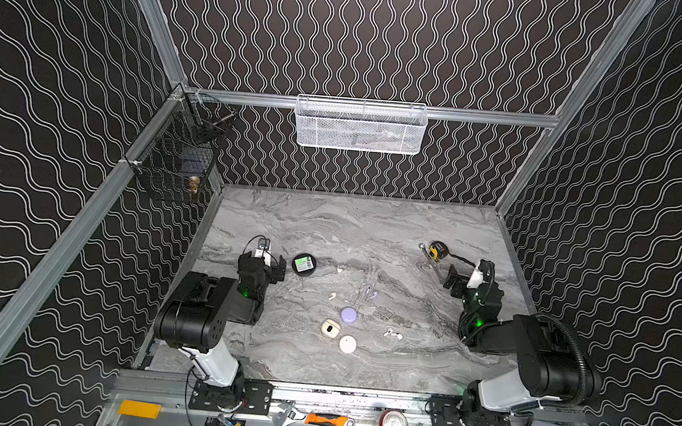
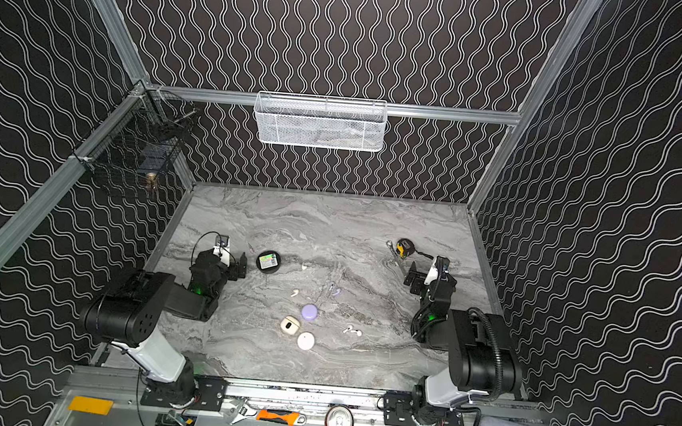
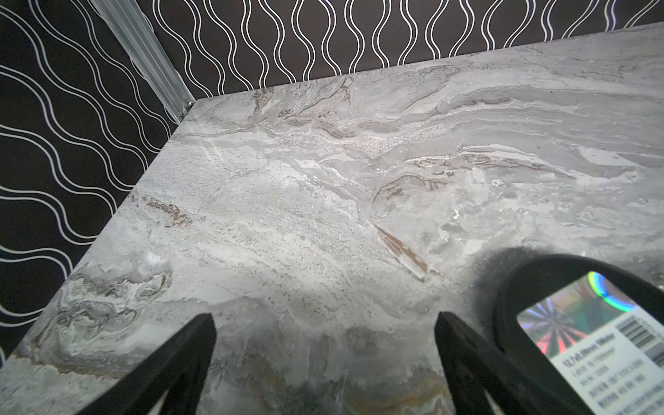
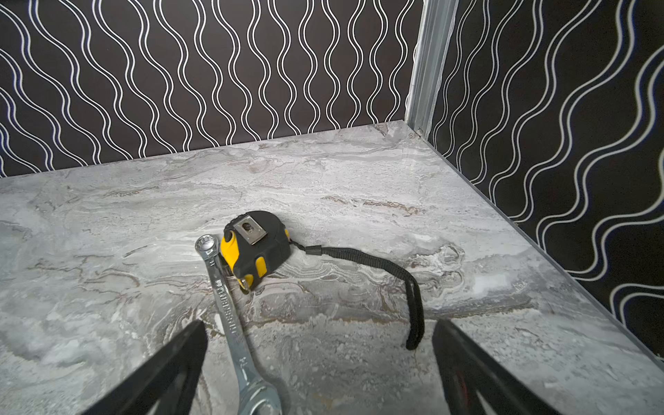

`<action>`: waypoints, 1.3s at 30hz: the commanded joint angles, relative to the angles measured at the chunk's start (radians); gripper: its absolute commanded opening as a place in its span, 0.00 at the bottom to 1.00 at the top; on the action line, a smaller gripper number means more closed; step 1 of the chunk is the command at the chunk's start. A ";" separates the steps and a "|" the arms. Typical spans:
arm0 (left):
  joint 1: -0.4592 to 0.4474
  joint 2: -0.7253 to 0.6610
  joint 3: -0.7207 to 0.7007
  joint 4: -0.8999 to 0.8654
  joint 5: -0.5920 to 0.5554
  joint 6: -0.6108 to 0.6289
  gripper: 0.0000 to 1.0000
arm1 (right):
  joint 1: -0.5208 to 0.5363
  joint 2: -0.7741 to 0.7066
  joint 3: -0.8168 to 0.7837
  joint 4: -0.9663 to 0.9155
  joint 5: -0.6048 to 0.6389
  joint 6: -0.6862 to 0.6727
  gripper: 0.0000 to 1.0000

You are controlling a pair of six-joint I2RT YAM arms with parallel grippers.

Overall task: Insert wireless bluetooth earbuds into charging case
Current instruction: Rotate the charging case at the center of the table.

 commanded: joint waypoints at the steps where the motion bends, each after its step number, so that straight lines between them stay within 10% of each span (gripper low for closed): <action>1: 0.002 -0.001 -0.001 0.037 -0.004 0.017 0.99 | 0.000 0.001 0.003 0.060 0.006 -0.004 1.00; 23: 0.002 0.002 0.001 0.036 -0.003 0.016 0.99 | 0.006 -0.031 -0.009 0.075 0.025 -0.011 1.00; 28: -0.022 -0.098 -0.046 0.066 -0.085 0.016 0.99 | 0.135 -0.216 0.052 -0.174 0.257 -0.063 1.00; 31: -0.025 -0.342 0.039 -0.262 -0.111 -0.057 0.99 | 0.210 -0.262 0.274 -0.580 0.300 0.158 1.00; 34: -0.027 -0.470 0.200 -0.661 0.106 -0.259 0.99 | 0.214 -0.231 0.504 -0.964 0.005 0.354 1.00; 39: -0.029 -0.440 0.358 -0.813 0.597 -0.414 0.99 | 0.250 -0.296 0.495 -0.933 -0.282 0.460 1.00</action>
